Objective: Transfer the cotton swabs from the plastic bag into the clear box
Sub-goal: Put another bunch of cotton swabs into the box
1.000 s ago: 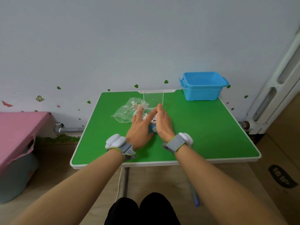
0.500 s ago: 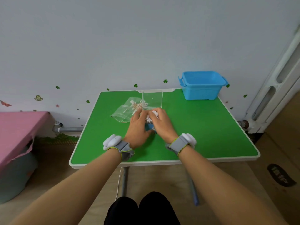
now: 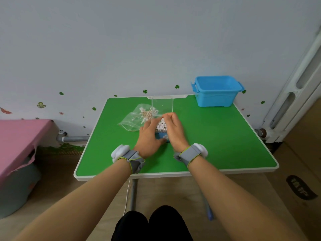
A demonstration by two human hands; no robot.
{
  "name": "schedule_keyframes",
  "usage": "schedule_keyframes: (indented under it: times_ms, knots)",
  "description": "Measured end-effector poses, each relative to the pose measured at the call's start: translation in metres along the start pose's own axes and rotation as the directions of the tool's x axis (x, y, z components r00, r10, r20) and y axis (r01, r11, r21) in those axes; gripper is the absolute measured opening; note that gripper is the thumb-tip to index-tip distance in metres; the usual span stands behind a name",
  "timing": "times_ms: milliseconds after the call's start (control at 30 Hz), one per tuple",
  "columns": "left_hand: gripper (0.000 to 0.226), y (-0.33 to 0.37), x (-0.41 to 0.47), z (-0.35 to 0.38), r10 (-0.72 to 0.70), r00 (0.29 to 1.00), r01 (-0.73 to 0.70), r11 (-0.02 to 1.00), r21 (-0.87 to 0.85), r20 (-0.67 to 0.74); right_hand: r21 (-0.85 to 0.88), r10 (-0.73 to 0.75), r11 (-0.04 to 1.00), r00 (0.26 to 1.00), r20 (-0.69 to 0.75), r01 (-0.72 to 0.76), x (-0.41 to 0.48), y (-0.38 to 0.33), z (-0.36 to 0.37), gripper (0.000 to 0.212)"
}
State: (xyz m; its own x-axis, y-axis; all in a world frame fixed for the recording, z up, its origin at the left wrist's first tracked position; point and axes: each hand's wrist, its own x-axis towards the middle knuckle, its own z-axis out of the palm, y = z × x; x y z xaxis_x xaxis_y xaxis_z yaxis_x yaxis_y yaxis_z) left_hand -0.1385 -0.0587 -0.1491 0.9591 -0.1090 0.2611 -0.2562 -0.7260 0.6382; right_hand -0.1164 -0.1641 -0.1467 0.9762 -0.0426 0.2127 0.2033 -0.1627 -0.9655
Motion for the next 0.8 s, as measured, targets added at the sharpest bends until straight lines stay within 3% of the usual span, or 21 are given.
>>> schedule_keyframes:
  times_ms: [300, 500, 700, 800]
  knots:
    - [0.070, -0.0038, 0.0023, -0.0063, -0.083, 0.997, 0.083, 0.981, -0.174, 0.003, -0.008, -0.008, 1.000, 1.000, -0.002, 0.008, 0.0002, 0.0030, 0.0039, 0.026]
    - [0.070, -0.0006, -0.0001, 0.0032, -0.054, 0.998, 0.050, 0.995, 0.084, 0.040, -0.049, -0.032, 0.998, 0.999, -0.007, 0.032, 0.0043, 0.0027, 0.0057, 0.017]
    - [0.074, -0.0014, -0.0023, -0.0010, -0.038, 0.999, 0.039, 0.998, -0.046, 0.021, 0.062, 0.049, 0.997, 0.999, -0.006, -0.048, 0.0030, 0.0035, 0.0068, 0.023]
    - [0.066, -0.0016, -0.0028, 0.0034, -0.015, 1.000, 0.014, 0.998, 0.059, 0.018, 0.020, 0.021, 1.000, 0.999, -0.028, -0.021, 0.0038, 0.0053, 0.0080, 0.017]
